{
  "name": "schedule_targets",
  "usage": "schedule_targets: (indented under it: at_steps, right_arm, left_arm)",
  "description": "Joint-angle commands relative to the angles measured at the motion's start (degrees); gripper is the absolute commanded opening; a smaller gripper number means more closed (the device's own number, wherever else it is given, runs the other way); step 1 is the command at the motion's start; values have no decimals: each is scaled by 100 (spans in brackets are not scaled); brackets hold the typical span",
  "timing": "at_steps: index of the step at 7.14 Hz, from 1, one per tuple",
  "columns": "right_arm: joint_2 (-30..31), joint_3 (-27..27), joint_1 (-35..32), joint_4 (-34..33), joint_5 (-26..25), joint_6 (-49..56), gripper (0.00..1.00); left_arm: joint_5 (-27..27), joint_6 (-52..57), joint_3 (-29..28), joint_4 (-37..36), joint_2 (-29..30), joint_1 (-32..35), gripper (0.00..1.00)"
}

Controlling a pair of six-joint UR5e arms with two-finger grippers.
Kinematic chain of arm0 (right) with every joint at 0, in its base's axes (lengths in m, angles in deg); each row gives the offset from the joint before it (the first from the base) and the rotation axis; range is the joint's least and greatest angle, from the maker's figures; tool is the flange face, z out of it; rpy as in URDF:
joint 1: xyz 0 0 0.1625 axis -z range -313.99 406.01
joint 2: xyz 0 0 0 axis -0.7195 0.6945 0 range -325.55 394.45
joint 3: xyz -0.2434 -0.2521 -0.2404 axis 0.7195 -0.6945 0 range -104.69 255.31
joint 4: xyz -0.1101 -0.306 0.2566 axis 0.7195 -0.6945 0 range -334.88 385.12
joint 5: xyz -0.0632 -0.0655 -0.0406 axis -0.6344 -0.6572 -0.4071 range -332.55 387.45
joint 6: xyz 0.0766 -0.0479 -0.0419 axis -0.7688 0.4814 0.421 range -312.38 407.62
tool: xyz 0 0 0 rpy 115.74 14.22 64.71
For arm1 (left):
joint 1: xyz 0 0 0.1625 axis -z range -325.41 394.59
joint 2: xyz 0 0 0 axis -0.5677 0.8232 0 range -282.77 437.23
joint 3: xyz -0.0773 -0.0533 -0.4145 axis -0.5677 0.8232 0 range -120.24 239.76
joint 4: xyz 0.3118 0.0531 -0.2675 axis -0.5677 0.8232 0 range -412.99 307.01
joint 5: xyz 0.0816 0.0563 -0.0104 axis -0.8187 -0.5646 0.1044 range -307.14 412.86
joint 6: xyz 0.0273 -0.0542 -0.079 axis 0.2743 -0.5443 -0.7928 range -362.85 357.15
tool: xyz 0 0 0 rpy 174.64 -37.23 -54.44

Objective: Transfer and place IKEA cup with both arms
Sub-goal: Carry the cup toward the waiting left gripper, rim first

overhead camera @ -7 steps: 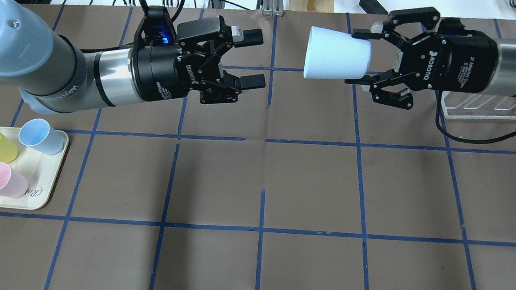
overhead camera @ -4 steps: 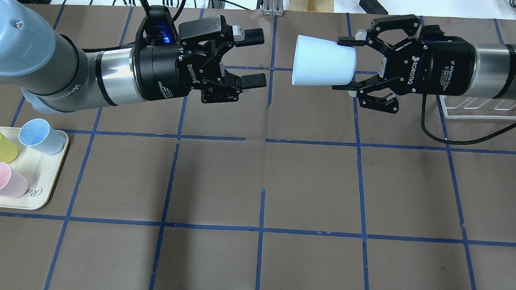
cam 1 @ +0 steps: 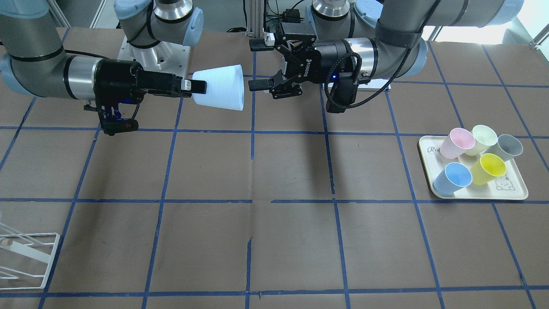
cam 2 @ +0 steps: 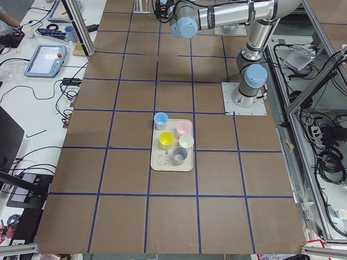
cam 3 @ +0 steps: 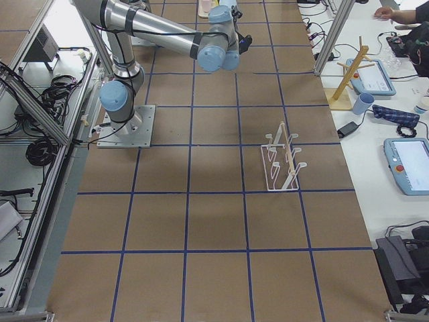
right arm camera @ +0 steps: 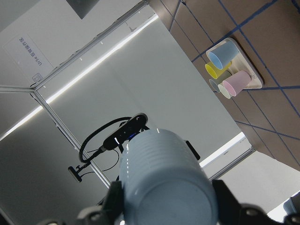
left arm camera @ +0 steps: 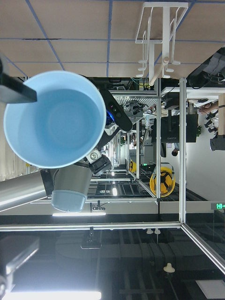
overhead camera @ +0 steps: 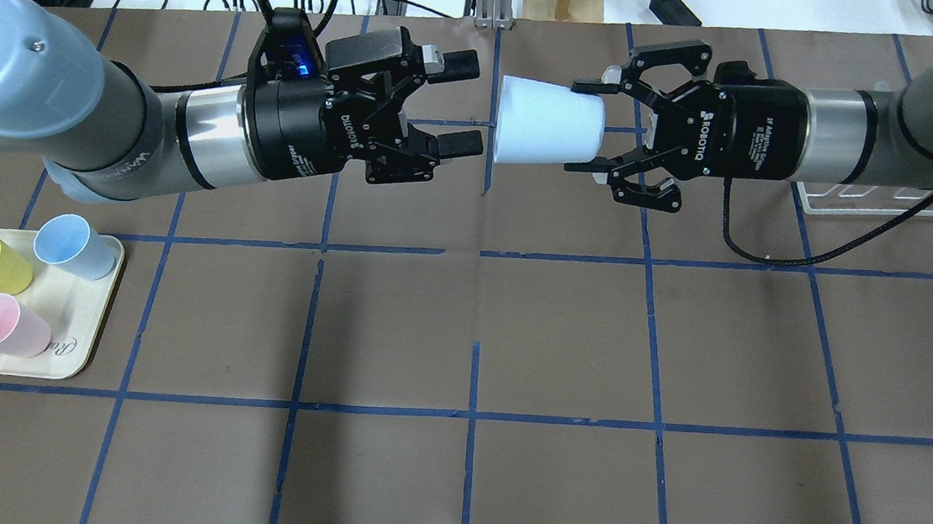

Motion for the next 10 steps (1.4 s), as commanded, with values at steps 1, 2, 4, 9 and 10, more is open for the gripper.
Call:
schedule_targets:
  at_steps: [1,2,4,9,10]
  right_arm:
    - [-6,71,-184,-1,112,-25,0]
    - [-6,97,-184,7,103,-25,0]
    - [-6,106,-341,25,216,-51,0]
    - [-33,36,-413,7,287,-218,0]
    - [-33,27,-413,7,270,-279,0]
  left_arm:
    - [69,0,0,-5,-8,3,100]
    - [69,0,0,-5,-8,3,100]
    - [69,0,0,4,-16,12,90]
    - [69,0,0,4,-60,12,38]
    - [69,0,0,4,-78,3,31]
